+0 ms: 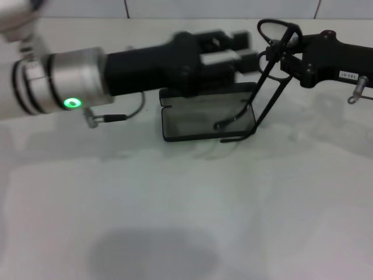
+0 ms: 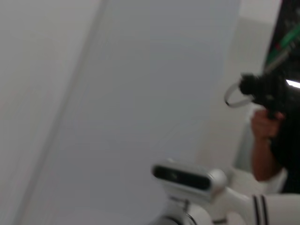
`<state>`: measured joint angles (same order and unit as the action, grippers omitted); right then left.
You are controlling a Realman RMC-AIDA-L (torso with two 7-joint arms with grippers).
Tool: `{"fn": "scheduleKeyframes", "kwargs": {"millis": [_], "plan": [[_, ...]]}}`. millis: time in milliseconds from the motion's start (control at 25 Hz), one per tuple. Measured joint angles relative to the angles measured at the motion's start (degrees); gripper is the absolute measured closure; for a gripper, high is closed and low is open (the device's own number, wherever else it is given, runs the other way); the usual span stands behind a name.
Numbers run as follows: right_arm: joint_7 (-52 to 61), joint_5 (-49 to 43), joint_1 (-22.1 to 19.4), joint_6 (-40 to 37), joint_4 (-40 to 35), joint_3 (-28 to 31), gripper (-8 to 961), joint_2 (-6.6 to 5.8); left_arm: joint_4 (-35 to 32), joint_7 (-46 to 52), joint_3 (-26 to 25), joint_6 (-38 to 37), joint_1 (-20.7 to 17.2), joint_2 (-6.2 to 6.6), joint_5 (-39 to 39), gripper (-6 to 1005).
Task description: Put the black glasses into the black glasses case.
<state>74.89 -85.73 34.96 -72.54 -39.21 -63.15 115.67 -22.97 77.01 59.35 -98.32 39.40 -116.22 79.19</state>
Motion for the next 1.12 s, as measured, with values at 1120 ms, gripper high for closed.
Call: {"fn": "scheduleKeyframes", "kwargs": {"millis": [1120], "plan": [[4.8,0.1,1.6,-8.9,4.9,-2.7,837,-0.55,-0.9,6.6,0.0,2.6,6.2,-2.0,9.8,465]]}}
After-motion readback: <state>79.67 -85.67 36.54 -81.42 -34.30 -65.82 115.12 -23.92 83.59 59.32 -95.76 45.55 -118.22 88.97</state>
